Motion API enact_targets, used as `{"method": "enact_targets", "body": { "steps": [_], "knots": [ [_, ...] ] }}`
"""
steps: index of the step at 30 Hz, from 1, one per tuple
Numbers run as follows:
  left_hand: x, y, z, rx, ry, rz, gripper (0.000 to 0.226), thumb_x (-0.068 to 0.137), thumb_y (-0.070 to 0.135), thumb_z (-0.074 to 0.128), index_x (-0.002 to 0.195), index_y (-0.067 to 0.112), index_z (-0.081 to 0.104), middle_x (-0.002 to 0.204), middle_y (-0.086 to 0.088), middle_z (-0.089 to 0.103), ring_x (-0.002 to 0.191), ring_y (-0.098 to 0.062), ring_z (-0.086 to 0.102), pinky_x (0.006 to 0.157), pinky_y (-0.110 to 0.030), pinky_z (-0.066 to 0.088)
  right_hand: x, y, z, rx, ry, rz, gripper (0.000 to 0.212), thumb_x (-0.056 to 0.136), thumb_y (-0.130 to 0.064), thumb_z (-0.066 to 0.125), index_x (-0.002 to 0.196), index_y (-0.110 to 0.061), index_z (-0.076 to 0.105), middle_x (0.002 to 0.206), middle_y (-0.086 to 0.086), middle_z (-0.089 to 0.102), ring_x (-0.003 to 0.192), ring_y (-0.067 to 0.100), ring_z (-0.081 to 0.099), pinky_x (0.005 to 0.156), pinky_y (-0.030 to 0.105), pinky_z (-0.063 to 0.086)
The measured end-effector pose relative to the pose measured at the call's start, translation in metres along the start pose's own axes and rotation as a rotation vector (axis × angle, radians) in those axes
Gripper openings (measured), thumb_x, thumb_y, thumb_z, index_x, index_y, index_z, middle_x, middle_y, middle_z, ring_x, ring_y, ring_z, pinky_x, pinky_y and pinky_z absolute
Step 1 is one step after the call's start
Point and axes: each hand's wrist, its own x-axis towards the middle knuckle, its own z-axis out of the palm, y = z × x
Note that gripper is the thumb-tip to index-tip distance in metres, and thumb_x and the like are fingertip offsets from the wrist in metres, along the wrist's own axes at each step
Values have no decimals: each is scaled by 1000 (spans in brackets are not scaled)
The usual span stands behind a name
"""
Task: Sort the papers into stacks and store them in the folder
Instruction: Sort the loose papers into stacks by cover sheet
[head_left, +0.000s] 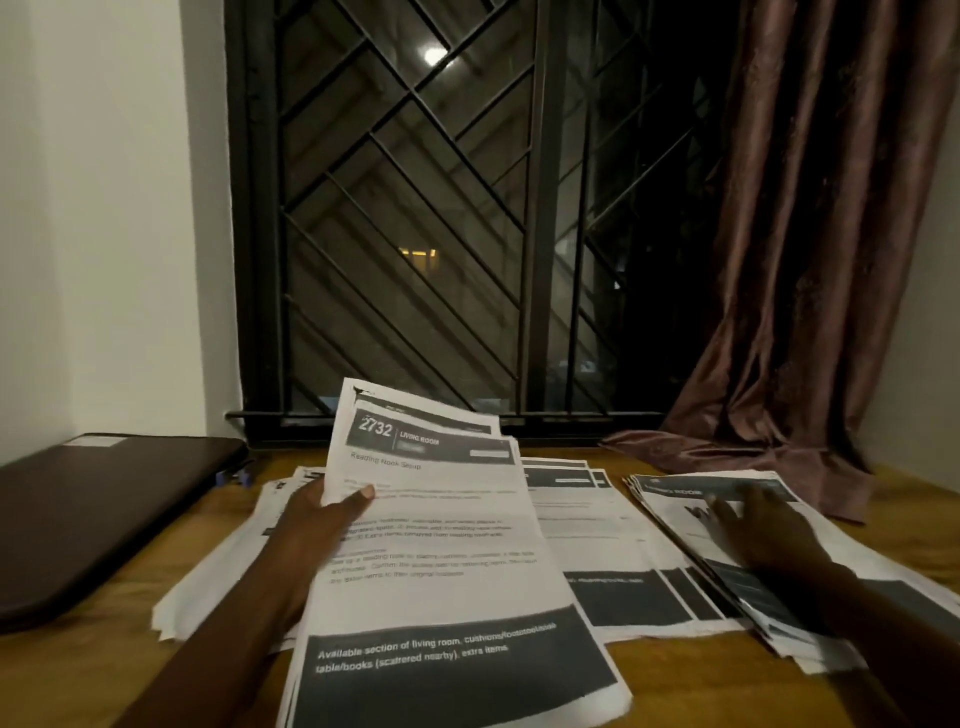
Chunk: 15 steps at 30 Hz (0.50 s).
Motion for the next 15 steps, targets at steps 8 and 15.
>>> {"method": "enact_targets", "body": {
  "steps": [8,15],
  "knots": [
    [-12,14,-7,-133,33,39,14,90,26,66,99,16,67,81,-3,77,65,-18,74,48,-26,55,-64,-176,-8,797,-570,-275,44,82,-59,59,107,-23,57,99,-1,69,88,16,68,75,33,56],
    [-13,14,-12,-354,-152,-50,50,84,26,71,129,10,58,121,-18,67,106,-40,67,88,-56,53,-70,-200,39,1245,-470,-138,38,72,-11,81,102,-20,59,101,12,72,92,31,70,85,55,54]
  ]
}}
